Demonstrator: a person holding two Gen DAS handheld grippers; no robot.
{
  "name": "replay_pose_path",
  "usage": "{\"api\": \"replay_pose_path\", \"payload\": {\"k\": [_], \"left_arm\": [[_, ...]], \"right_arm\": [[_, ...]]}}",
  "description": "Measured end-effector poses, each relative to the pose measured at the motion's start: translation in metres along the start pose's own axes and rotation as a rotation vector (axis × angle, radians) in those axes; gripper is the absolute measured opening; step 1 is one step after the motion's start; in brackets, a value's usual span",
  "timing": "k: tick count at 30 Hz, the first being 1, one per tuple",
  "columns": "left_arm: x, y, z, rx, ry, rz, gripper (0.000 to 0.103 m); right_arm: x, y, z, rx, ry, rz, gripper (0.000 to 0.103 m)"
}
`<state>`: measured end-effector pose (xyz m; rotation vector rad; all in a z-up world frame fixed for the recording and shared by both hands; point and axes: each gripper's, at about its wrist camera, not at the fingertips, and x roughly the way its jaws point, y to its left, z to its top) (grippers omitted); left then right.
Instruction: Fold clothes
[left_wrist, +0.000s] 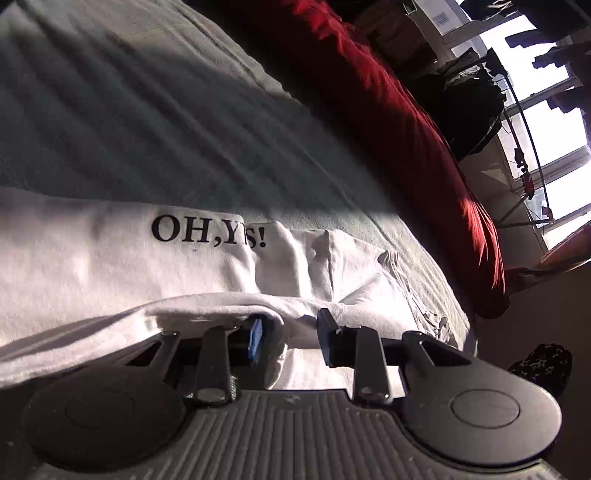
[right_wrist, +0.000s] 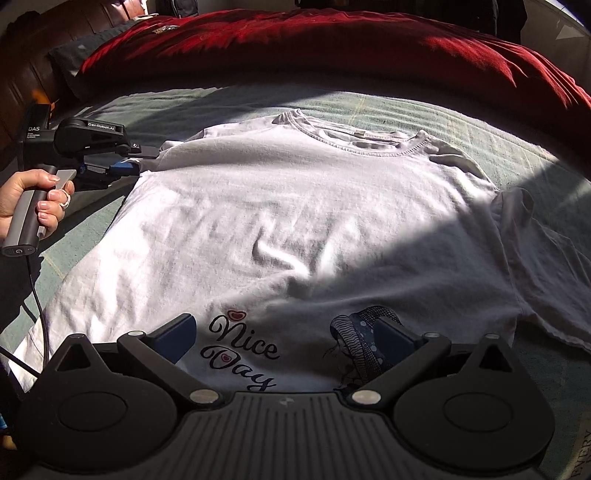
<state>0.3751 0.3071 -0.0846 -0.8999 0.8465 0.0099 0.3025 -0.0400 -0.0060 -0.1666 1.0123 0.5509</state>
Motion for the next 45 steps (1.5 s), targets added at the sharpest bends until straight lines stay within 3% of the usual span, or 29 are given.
{"api": "replay_pose_path", "payload": {"k": [5, 10, 12, 14, 15, 18, 23, 26, 32, 36, 41, 45], "left_arm": [[-0.019, 0.002, -0.026, 0.03, 0.086, -0.016, 0.031], [-0.022, 0.003, -0.054, 0.067, 0.132, 0.019, 0.031], [-0.021, -0.005, -0.054, 0.109, 0.13, 0.057, 0.024], [-0.022, -0.012, -0.052, 0.16, 0.123, 0.094, 0.006], [-0.023, -0.014, -0.049, 0.182, 0.117, 0.11, 0.005], [-0.029, -0.015, -0.036, 0.201, 0.082, 0.141, 0.005], [-0.038, -0.004, -0.033, 0.145, 0.133, 0.128, 0.007], [-0.049, 0.002, -0.048, 0.129, 0.165, 0.123, 0.014], [-0.078, 0.014, -0.096, 0.09, 0.231, 0.132, 0.017], [-0.096, 0.007, -0.122, 0.153, 0.236, 0.185, 0.021], [-0.102, -0.01, -0.14, 0.322, 0.248, 0.296, 0.021], [-0.101, -0.016, -0.143, 0.367, 0.257, 0.348, 0.024]], "right_arm": [[-0.003, 0.006, -0.003, -0.022, 0.002, 0.0, 0.103], [-0.003, 0.006, -0.007, -0.008, 0.005, 0.001, 0.103], [-0.003, 0.007, -0.007, -0.006, 0.007, 0.0, 0.103], [-0.003, 0.009, -0.008, -0.012, 0.009, -0.001, 0.103], [-0.004, 0.01, -0.007, -0.016, 0.009, -0.001, 0.103], [-0.007, 0.012, -0.008, -0.035, 0.003, -0.006, 0.103], [-0.007, 0.012, -0.01, -0.034, 0.008, -0.014, 0.103], [-0.009, 0.012, -0.012, -0.022, 0.006, -0.008, 0.103], [-0.01, 0.013, -0.013, -0.029, 0.005, -0.007, 0.103], [-0.01, 0.012, -0.014, -0.026, 0.006, -0.003, 0.103], [-0.011, 0.013, -0.015, -0.034, 0.01, 0.001, 0.103], [-0.012, 0.016, -0.016, -0.046, 0.007, 0.003, 0.103]]}}
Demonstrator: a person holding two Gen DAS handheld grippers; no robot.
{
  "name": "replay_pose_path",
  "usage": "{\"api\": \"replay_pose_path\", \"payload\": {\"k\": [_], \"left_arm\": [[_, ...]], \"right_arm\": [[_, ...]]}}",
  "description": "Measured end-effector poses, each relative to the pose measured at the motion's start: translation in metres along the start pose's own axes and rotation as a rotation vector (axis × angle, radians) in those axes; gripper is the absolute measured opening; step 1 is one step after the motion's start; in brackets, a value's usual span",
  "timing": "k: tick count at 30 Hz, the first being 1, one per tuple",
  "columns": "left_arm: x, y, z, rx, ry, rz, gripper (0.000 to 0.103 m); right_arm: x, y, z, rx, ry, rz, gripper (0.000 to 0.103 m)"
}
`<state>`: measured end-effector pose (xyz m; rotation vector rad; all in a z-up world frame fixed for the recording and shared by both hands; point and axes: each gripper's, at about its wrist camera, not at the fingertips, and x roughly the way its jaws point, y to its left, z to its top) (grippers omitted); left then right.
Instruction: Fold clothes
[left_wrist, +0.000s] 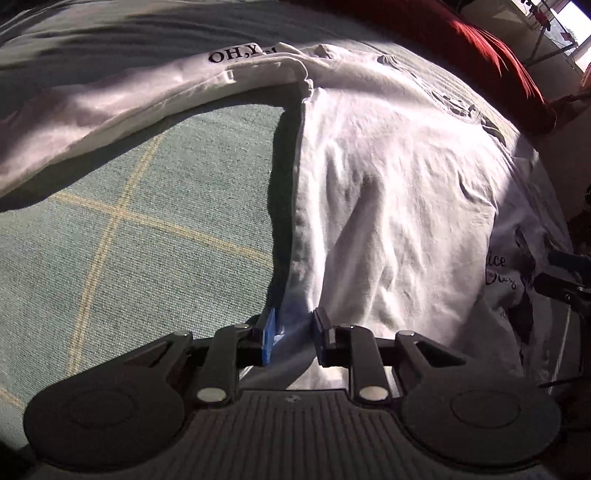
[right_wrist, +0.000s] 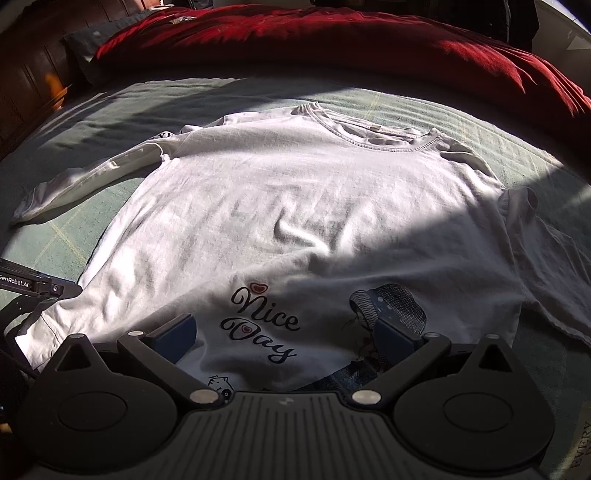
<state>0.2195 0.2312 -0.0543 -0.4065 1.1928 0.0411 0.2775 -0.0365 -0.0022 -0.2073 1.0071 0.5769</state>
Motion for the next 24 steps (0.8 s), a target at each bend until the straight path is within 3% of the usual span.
{"api": "replay_pose_path", "payload": {"k": [7, 9, 12, 19, 21, 24], "left_arm": [[0.0, -0.014, -0.003, 0.073, 0.055, 0.102, 0.027], [0.001, -0.022, -0.002, 0.112, 0.054, 0.121, 0.02], [-0.007, -0.023, -0.004, 0.102, 0.02, 0.133, 0.008], [-0.03, 0.004, 0.01, 0.023, -0.043, 0.249, 0.007], [-0.039, 0.008, 0.014, -0.041, -0.063, 0.213, 0.007], [-0.044, -0.005, 0.012, -0.036, -0.084, 0.074, 0.015]], "right_arm": [[-0.003, 0.002, -0.003, -0.011, -0.008, -0.005, 0.103], [-0.003, 0.002, -0.004, -0.003, -0.009, -0.004, 0.103], [-0.005, 0.003, -0.006, -0.002, -0.014, -0.003, 0.103], [-0.011, -0.002, -0.014, -0.019, -0.004, -0.025, 0.103], [-0.012, -0.007, -0.019, -0.002, 0.014, -0.026, 0.103], [-0.015, -0.013, -0.03, 0.029, 0.046, -0.026, 0.103]]}}
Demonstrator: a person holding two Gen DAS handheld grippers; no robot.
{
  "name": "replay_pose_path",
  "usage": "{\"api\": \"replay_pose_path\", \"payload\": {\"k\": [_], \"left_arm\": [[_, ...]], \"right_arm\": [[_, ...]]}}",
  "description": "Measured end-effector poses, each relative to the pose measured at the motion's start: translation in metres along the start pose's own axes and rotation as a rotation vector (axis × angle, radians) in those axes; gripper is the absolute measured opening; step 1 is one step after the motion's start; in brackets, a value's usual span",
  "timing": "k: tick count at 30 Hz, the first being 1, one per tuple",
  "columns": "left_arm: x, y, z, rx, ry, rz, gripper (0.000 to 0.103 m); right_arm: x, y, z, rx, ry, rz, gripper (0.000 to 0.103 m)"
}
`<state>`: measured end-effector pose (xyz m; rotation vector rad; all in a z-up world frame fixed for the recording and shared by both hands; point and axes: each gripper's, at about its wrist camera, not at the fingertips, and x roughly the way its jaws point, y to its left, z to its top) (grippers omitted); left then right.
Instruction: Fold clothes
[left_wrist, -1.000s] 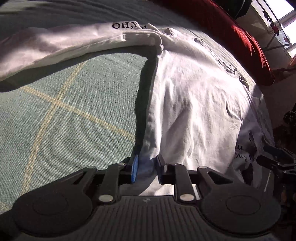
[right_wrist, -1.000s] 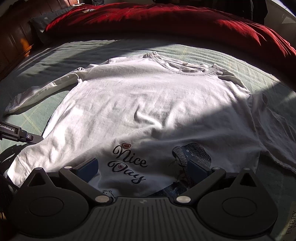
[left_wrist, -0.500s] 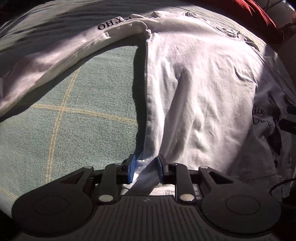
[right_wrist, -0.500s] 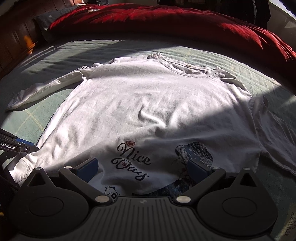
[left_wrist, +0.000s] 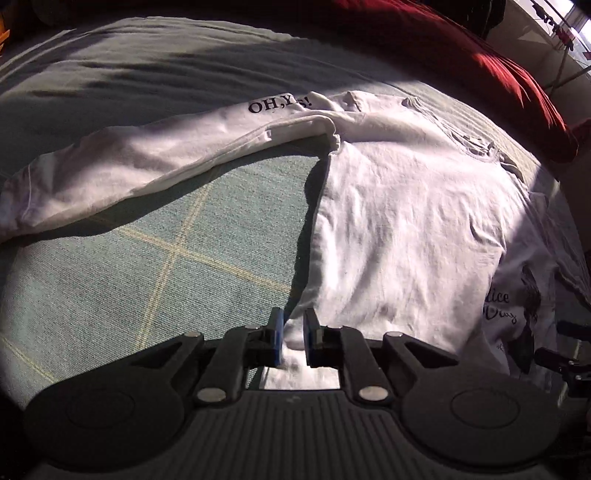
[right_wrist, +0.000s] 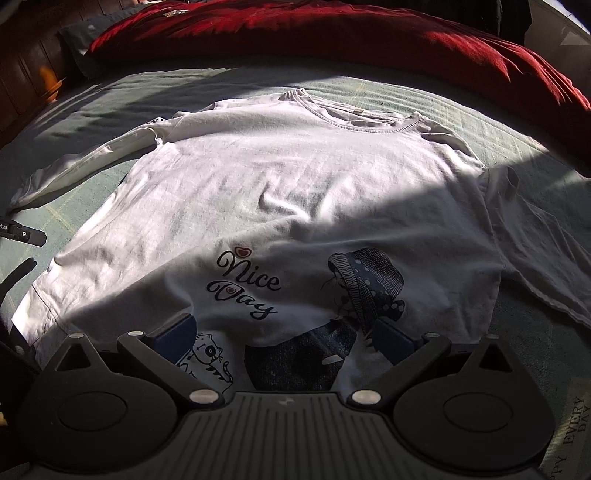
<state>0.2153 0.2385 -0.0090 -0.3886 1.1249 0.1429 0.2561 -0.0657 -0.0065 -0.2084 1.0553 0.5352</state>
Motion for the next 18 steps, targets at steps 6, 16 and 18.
{"api": "replay_pose_path", "payload": {"k": [6, 16, 18], "left_arm": [[0.018, -0.019, -0.021, 0.11, 0.014, 0.061, 0.027], [0.033, -0.006, -0.035, 0.074, 0.057, 0.119, 0.046], [0.034, -0.01, -0.035, 0.094, 0.062, 0.131, 0.048]], "right_arm": [[-0.01, -0.022, -0.047, 0.098, 0.114, -0.042, 0.103], [-0.007, -0.094, -0.108, 0.507, 0.157, 0.197, 0.103], [-0.002, -0.104, -0.111, 0.566, 0.137, 0.286, 0.103]]}}
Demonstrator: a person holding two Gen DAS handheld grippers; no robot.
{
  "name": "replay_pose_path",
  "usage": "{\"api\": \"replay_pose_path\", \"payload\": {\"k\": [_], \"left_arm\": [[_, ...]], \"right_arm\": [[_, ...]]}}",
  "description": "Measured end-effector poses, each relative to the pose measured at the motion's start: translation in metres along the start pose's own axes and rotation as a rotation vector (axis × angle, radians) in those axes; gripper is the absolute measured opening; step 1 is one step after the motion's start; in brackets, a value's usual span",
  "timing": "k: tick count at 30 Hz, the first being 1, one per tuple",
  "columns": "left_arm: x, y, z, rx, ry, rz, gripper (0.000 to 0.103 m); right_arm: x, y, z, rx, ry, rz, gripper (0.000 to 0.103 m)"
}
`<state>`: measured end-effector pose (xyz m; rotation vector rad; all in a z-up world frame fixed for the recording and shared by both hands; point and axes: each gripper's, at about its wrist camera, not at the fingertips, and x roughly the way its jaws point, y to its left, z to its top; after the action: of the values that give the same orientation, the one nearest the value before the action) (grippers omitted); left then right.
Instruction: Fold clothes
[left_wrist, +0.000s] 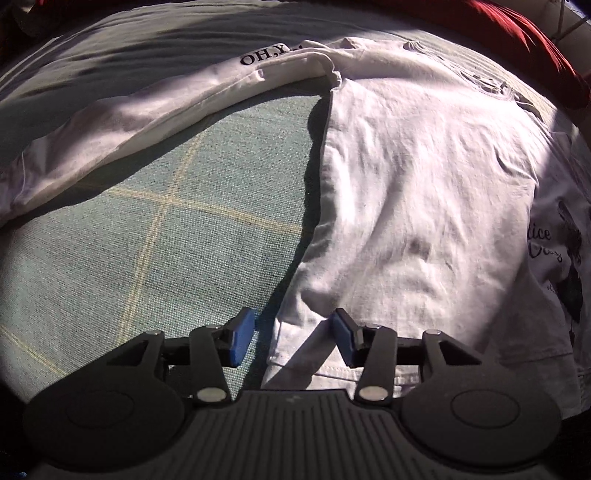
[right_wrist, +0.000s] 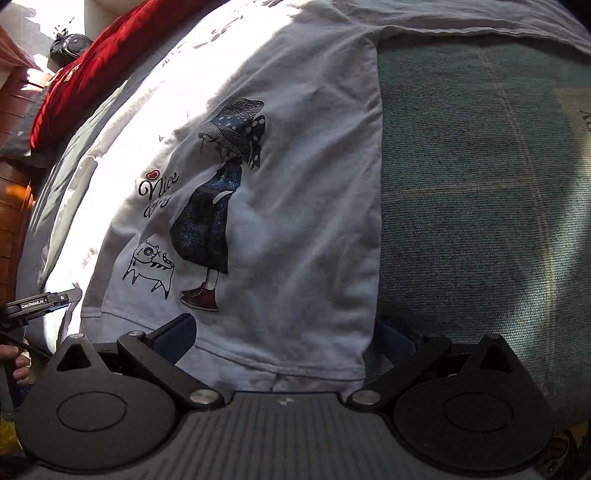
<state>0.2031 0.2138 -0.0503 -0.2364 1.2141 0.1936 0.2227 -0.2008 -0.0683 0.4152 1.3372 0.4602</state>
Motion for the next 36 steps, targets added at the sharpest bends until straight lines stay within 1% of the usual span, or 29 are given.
{"api": "replay_pose_path", "payload": {"k": [3, 7, 9, 11, 12, 14, 15, 16, 19, 20, 23, 26, 28, 29, 31, 32, 33, 34, 35, 36], "left_arm": [[0.0, -0.001, 0.0, 0.009, 0.004, 0.01, 0.048], [0.001, -0.001, 0.0, 0.014, 0.007, 0.014, 0.049], [0.001, -0.001, 0.001, 0.01, 0.01, 0.016, 0.05], [0.001, -0.002, 0.001, 0.002, 0.013, 0.022, 0.05], [0.001, -0.002, 0.001, -0.001, 0.015, 0.025, 0.051], [0.001, -0.004, 0.003, -0.004, 0.016, 0.033, 0.051], [0.001, -0.005, 0.003, -0.001, 0.017, 0.037, 0.051], [0.001, -0.006, 0.002, 0.002, 0.017, 0.04, 0.051], [0.0, -0.007, 0.003, 0.008, 0.021, 0.047, 0.052], [0.0, -0.008, 0.002, 0.006, 0.022, 0.048, 0.052], [-0.002, -0.008, 0.001, 0.007, 0.024, 0.05, 0.052], [0.0, -0.009, 0.003, 0.001, 0.022, 0.05, 0.052], [0.001, -0.01, 0.003, 0.001, 0.017, 0.055, 0.052], [0.002, -0.01, 0.002, 0.001, 0.015, 0.058, 0.052], [0.001, -0.009, 0.001, 0.004, 0.013, 0.057, 0.052], [0.001, -0.009, 0.001, 0.005, 0.012, 0.055, 0.052], [0.001, -0.008, 0.001, 0.005, 0.012, 0.052, 0.053], [0.001, -0.007, 0.001, 0.004, 0.012, 0.05, 0.053], [0.001, -0.007, 0.002, 0.004, 0.014, 0.048, 0.053], [0.001, -0.006, 0.002, 0.004, 0.014, 0.047, 0.053]], "right_arm": [[0.002, -0.013, 0.01, 0.007, -0.009, 0.103, 0.103], [0.006, -0.042, 0.021, 0.081, 0.004, 0.276, 0.103], [0.003, -0.063, 0.015, 0.166, -0.012, 0.385, 0.103], [0.001, -0.078, 0.002, 0.251, -0.033, 0.461, 0.103], [0.0, -0.082, -0.003, 0.267, -0.052, 0.482, 0.103], [0.001, -0.077, -0.007, 0.265, -0.078, 0.472, 0.103], [0.003, -0.072, -0.003, 0.261, -0.071, 0.454, 0.103], [0.006, -0.067, 0.004, 0.265, -0.057, 0.455, 0.103], [0.011, -0.057, 0.024, 0.238, -0.038, 0.524, 0.103], [0.013, -0.056, 0.025, 0.222, -0.03, 0.525, 0.103], [0.017, -0.056, 0.013, 0.199, 0.003, 0.511, 0.103], [0.015, -0.059, -0.005, 0.232, 0.02, 0.505, 0.102], [0.016, -0.061, -0.005, 0.235, 0.04, 0.46, 0.089], [0.018, -0.063, 0.0, 0.234, 0.064, 0.436, 0.084], [0.021, -0.065, 0.009, 0.235, 0.113, 0.408, 0.067], [0.022, -0.066, 0.011, 0.23, 0.132, 0.39, 0.062], [0.021, -0.068, 0.012, 0.225, 0.146, 0.369, 0.047], [0.022, -0.071, 0.012, 0.234, 0.156, 0.357, 0.025], [0.023, -0.076, 0.01, 0.257, 0.163, 0.354, 0.011], [0.023, -0.08, 0.008, 0.28, 0.169, 0.352, 0.004]]}}
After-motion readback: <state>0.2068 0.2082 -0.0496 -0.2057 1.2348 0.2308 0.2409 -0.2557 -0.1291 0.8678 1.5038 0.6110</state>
